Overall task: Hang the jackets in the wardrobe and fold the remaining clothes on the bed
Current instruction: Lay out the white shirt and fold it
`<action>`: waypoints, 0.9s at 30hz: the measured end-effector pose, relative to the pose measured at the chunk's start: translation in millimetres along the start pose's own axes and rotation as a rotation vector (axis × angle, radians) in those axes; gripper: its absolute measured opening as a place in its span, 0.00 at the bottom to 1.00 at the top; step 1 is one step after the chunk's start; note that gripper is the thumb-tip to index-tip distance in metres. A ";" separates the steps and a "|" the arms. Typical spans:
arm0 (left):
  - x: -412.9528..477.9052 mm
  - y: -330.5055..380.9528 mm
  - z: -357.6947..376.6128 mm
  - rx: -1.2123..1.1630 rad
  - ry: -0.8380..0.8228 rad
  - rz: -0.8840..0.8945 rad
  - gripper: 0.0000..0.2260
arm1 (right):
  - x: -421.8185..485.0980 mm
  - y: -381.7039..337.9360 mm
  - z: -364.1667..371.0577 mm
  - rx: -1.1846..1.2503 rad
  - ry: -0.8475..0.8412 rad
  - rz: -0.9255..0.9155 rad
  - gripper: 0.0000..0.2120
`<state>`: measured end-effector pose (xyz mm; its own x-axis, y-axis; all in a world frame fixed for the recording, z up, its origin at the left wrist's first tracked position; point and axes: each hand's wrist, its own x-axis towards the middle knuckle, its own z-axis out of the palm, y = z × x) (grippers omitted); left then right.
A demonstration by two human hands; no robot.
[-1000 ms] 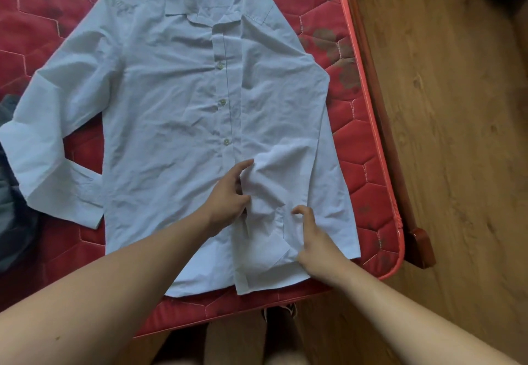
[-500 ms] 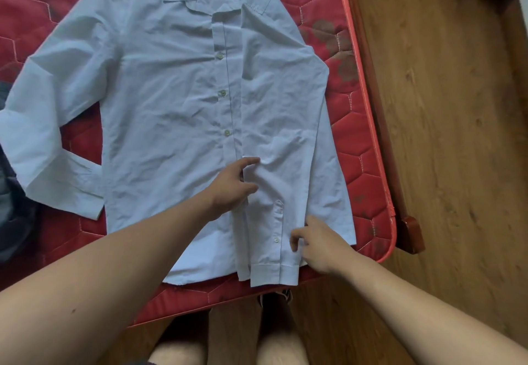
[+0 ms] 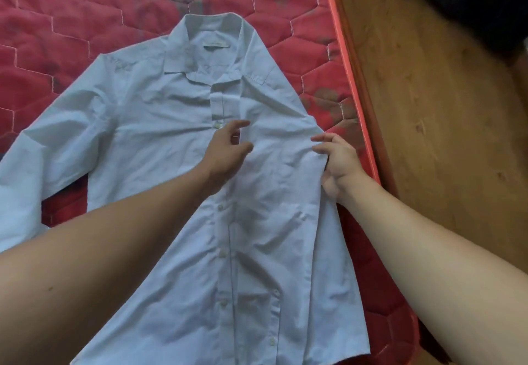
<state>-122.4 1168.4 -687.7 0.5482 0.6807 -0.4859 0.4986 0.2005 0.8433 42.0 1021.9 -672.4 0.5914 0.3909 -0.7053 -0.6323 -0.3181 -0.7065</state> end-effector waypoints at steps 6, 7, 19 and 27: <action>83.9 48.6 12.3 -0.021 0.074 0.044 0.18 | 40.6 -22.0 -4.1 0.169 -0.247 0.137 0.18; 93.0 56.4 11.2 -0.028 0.069 0.041 0.19 | 43.7 -24.8 -6.3 0.215 -0.254 0.156 0.18; 157.8 96.4 30.4 -0.178 -0.071 -0.070 0.25 | 66.9 -40.7 -25.0 -0.228 -0.046 -0.054 0.14; 152.4 100.1 33.6 0.005 -0.076 0.044 0.25 | 70.4 -40.9 -34.5 -0.870 0.117 -0.412 0.08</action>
<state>33.5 1268.5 -685.1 0.6191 0.6329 -0.4649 0.4763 0.1681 0.8631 126.7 1032.7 -695.2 0.7595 0.5412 -0.3610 0.1990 -0.7216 -0.6631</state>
